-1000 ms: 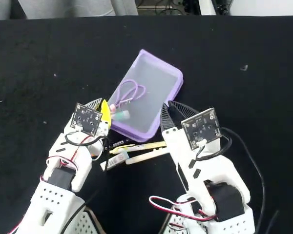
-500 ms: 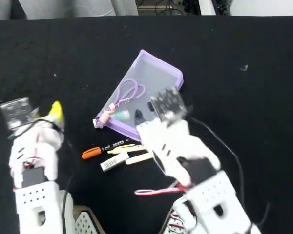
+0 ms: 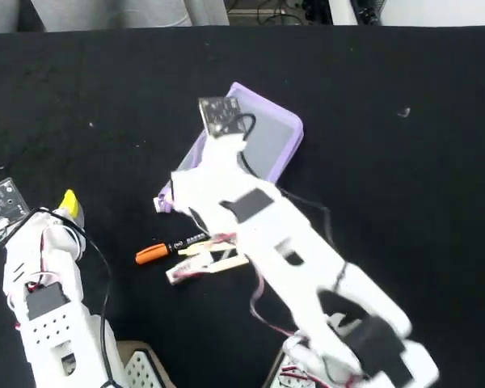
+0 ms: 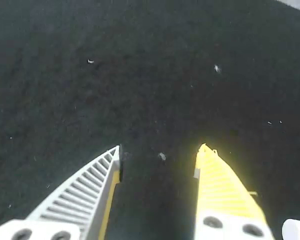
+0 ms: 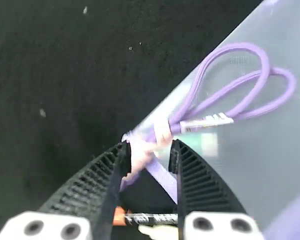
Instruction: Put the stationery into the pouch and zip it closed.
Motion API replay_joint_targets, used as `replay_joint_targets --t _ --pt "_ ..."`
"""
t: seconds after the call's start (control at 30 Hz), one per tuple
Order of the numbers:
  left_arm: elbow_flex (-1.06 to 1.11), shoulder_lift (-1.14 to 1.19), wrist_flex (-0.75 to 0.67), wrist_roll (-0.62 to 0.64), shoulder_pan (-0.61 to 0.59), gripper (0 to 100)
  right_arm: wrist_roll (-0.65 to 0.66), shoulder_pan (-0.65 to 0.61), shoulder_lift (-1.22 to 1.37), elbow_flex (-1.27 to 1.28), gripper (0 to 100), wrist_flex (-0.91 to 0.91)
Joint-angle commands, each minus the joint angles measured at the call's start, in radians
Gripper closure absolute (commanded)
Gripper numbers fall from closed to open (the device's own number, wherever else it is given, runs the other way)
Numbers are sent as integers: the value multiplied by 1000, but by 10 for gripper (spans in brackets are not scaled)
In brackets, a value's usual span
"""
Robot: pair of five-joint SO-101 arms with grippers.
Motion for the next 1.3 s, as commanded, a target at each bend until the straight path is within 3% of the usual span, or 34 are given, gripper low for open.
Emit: replay_joint_targets --t 0.0,0.33,1.07,1.27 --pt "-12 -9 2 8 -7 755 -120 -49 81 -174 870 64" --pt "-12 -9 2 8 -2 755 -224 -150 211 -320 753 245" --pt "30 -9 -68 8 -1 755 -215 -84 332 -346 756 184" --pt "31 -9 -69 8 -1 755 -213 -84 332 -394 868 262"
